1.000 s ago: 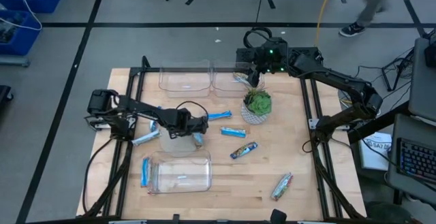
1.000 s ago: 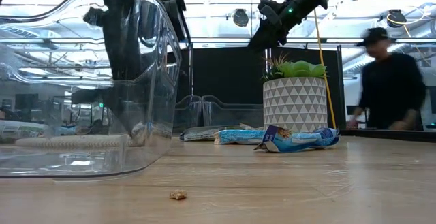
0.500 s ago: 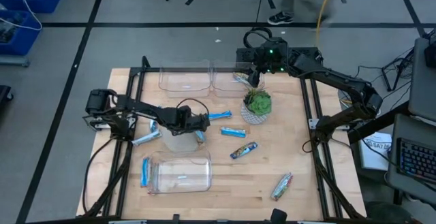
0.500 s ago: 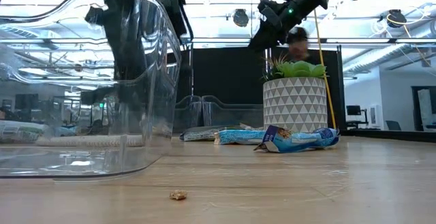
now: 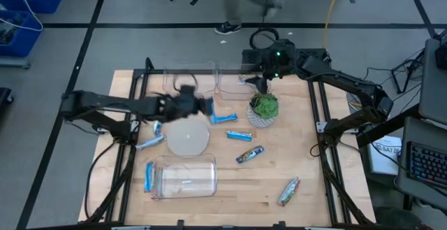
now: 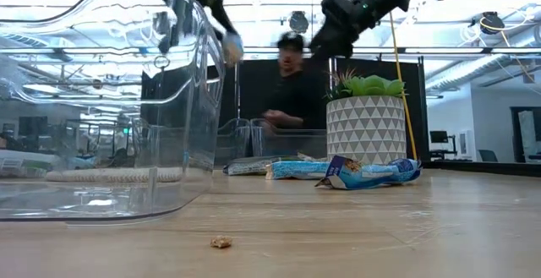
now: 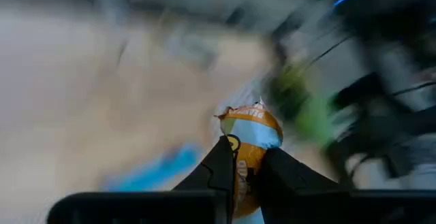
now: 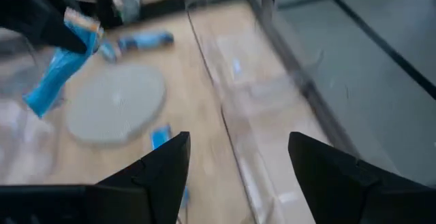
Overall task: Pick and place Granola Bars by type
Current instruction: Put the yellow granola bar into the top right transparent bin
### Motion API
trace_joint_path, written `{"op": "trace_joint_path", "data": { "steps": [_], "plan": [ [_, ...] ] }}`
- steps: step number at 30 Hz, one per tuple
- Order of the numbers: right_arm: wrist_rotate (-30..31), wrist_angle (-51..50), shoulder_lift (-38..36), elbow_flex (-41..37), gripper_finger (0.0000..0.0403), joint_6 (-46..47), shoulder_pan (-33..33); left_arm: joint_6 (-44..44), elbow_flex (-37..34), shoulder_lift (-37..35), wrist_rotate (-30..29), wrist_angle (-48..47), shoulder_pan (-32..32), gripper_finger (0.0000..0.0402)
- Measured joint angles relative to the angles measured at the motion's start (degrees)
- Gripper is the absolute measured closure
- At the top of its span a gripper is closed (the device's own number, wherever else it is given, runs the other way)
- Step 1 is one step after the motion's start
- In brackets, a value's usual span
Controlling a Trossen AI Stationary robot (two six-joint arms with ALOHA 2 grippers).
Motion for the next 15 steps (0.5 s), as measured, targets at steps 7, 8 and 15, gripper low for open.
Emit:
{"op": "trace_joint_path", "data": {
  "steps": [7,8,15],
  "plan": [
    [-5.89,16.15,-0.15,0.05,0.0163,10.44,5.21,22.08,0.0,-4.59,3.73,10.63,7.4,0.0361],
    [-5.72,18.14,-0.15,0.04,0.0163,11.54,6.36,23.77,-0.07,-4.96,5.05,10.89,8.55,0.0362],
    [3.37,24.7,-0.11,0.07,0.0154,13.81,13.6,31.44,-0.15,-4.85,9.39,18.74,12.44,0.0362]
  ]
}}
